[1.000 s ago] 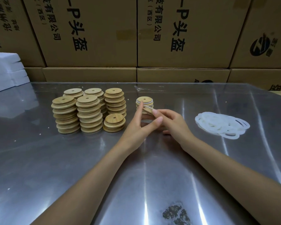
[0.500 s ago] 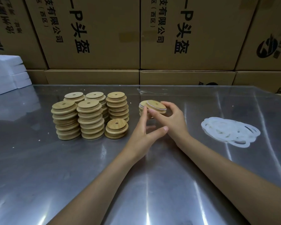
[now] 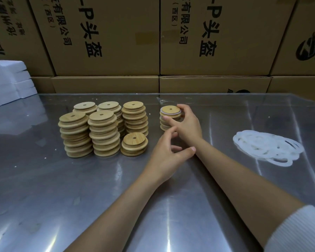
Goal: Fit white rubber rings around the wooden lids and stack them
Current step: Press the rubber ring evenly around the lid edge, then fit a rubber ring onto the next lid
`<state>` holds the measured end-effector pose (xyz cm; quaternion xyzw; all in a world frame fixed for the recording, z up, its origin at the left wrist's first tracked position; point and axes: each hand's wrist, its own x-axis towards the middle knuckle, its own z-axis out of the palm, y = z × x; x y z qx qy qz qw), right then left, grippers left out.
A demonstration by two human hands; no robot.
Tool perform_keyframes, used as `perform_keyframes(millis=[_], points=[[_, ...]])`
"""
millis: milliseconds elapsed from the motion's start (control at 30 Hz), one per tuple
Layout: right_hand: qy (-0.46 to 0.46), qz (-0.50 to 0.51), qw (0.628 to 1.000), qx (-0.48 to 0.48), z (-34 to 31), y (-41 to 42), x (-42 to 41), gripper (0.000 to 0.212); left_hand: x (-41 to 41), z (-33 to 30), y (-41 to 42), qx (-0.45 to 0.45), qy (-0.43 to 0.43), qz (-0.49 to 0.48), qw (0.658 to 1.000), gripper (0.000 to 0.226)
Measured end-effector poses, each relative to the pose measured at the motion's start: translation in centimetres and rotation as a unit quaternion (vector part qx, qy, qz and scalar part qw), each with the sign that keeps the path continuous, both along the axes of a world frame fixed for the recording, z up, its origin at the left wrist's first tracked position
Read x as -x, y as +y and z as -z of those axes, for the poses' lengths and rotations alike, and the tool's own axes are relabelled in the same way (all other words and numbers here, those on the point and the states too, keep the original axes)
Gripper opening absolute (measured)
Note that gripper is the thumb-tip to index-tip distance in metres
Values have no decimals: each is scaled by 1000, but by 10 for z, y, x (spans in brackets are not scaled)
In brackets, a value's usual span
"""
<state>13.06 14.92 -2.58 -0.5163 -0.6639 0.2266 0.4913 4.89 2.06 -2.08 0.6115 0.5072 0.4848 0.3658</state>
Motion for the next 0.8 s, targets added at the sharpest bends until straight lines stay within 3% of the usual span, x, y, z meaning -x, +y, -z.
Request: perform_keyframes(millis=[600, 800], points=[[12, -27, 999, 31, 1, 4, -1, 66, -1, 0, -1, 9, 3, 1, 1000, 70], [27, -15, 998, 51, 1, 0, -3, 91, 1, 1, 0, -13, 14, -2, 1000, 76]])
